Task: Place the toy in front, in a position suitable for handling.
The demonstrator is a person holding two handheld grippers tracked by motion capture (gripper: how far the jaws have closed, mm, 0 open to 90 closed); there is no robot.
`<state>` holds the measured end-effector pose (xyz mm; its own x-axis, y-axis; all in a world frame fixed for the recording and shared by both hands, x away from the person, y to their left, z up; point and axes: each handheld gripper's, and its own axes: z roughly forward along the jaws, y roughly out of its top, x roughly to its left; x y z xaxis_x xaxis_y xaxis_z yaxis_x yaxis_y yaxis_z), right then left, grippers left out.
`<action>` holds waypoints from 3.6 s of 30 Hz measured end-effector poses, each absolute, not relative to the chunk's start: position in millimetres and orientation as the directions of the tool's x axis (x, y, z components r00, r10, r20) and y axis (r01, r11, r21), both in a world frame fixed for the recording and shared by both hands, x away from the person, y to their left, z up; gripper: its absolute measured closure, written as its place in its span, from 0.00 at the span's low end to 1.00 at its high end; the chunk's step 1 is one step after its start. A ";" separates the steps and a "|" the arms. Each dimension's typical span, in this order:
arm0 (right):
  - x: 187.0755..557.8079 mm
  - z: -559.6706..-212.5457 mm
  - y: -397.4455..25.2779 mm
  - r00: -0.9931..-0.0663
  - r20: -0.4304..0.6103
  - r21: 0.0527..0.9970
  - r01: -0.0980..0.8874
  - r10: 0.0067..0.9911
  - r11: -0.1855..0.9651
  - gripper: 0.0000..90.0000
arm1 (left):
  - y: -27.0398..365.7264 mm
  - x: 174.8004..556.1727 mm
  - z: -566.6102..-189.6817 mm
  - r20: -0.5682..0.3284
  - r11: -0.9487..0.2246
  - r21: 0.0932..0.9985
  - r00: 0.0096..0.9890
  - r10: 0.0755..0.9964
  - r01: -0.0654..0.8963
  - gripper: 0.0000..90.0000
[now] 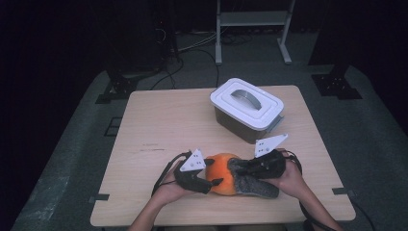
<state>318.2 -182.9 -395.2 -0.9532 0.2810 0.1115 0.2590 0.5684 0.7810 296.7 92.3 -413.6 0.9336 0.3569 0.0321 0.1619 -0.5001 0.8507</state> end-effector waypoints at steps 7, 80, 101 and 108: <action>326.8 -401.4 -200.9 -0.935 0.149 0.774 0.312 0.321 0.550 0.86 | 95.4 301.1 -420.0 0.001 -0.493 0.851 0.939 0.345 0.180 0.21; 314.4 -382.1 -194.7 -0.960 0.107 0.785 0.241 0.259 0.570 0.86 | 83.1 292.6 -406.6 -0.030 -0.448 0.875 0.945 0.326 0.182 0.36; 304.2 -373.6 -183.4 -0.977 0.053 0.780 0.171 0.208 0.602 0.87 | 75.2 282.4 -410.3 0.020 -0.501 0.858 0.968 0.250 0.112 0.42; 311.7 -378.7 -202.2 -0.962 0.099 0.794 0.231 0.255 0.563 0.86 | 75.8 282.5 -410.5 0.029 -0.498 0.862 0.973 0.230 0.092 0.42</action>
